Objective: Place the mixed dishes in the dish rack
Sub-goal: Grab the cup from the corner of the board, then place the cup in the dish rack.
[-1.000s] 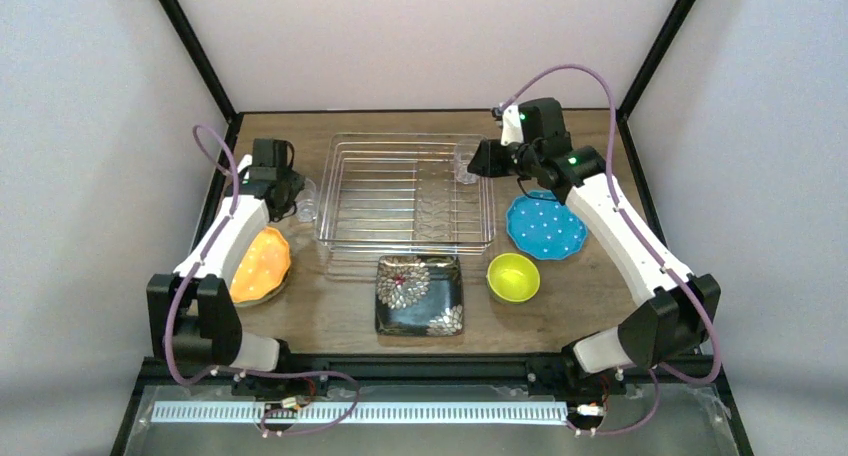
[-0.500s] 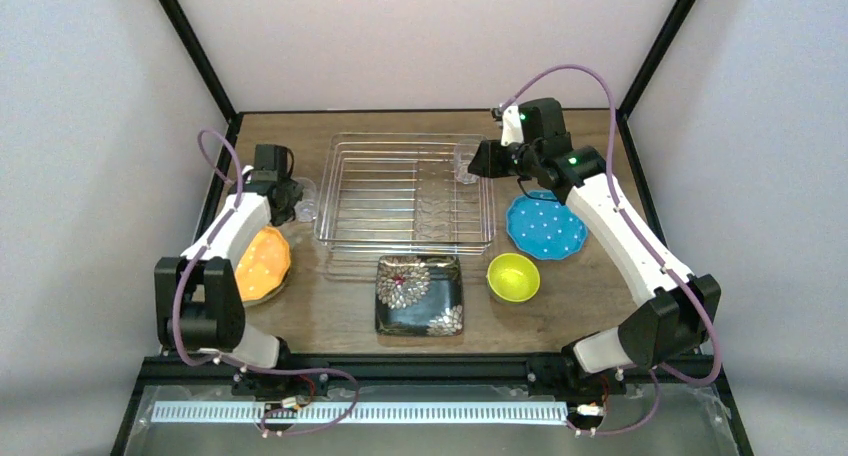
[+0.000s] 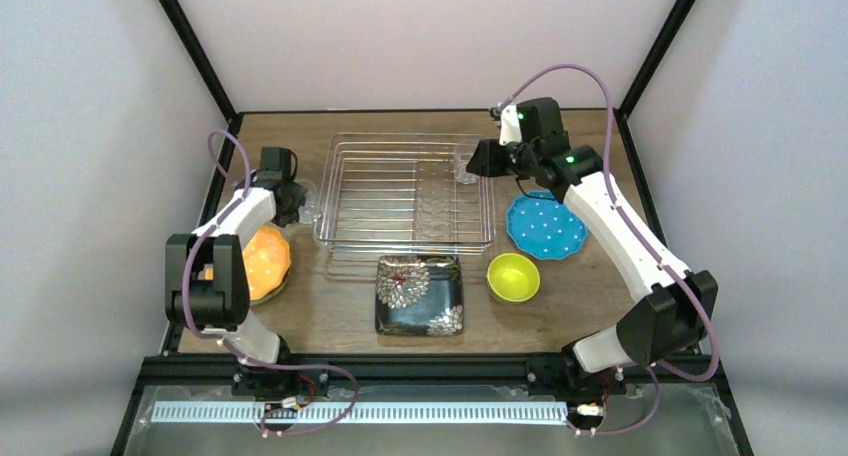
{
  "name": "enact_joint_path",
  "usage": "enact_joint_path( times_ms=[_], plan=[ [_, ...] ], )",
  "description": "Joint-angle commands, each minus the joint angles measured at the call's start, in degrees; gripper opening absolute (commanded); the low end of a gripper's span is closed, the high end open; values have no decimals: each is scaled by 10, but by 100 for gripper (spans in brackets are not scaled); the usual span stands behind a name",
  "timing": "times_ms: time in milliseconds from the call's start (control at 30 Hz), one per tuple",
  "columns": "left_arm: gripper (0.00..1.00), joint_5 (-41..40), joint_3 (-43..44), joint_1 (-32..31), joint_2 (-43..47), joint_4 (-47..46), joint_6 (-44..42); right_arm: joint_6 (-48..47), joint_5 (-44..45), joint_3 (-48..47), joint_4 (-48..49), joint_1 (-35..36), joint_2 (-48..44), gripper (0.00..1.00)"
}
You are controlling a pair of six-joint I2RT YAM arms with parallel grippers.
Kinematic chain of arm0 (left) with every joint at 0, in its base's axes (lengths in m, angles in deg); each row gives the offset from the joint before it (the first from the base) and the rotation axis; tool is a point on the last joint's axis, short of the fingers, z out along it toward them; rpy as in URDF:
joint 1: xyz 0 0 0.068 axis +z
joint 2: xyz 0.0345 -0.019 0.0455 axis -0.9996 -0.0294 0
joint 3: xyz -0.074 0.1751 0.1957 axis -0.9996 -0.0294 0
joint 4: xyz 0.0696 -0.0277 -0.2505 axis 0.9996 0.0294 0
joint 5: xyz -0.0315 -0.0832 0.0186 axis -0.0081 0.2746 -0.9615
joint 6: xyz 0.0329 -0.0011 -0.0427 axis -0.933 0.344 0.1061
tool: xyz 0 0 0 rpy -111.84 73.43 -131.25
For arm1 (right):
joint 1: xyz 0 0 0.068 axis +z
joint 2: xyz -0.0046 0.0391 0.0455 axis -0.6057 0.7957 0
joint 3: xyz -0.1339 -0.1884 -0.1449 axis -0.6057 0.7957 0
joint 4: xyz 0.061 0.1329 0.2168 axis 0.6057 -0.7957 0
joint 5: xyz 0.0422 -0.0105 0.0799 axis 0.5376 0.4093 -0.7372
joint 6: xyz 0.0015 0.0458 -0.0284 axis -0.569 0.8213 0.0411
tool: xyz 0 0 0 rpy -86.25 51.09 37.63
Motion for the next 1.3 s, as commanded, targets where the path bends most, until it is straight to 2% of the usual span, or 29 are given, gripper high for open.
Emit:
enact_joint_path(
  times_ms=[0,333,467,800,1067,1267],
  plan=[
    [50,5,0,3,-13,-10,-2,-1,1,5,8,3,11,96],
    [4,-2,11,3,-7,-7,-1,5,-4,3,14,3,14,96],
    [3,-9,12,3,8,-4,2,6,-8,3,15,3,15,96],
    [3,-79,52,3,125,27,0,9,13,-2,14,3,7,96],
    [3,19,171,-4,161,28,-48,64,104,6,24,3,-12,97],
    [3,55,304,-96,96,67,-126,95,159,5,23,-22,-16,98]
  ],
)
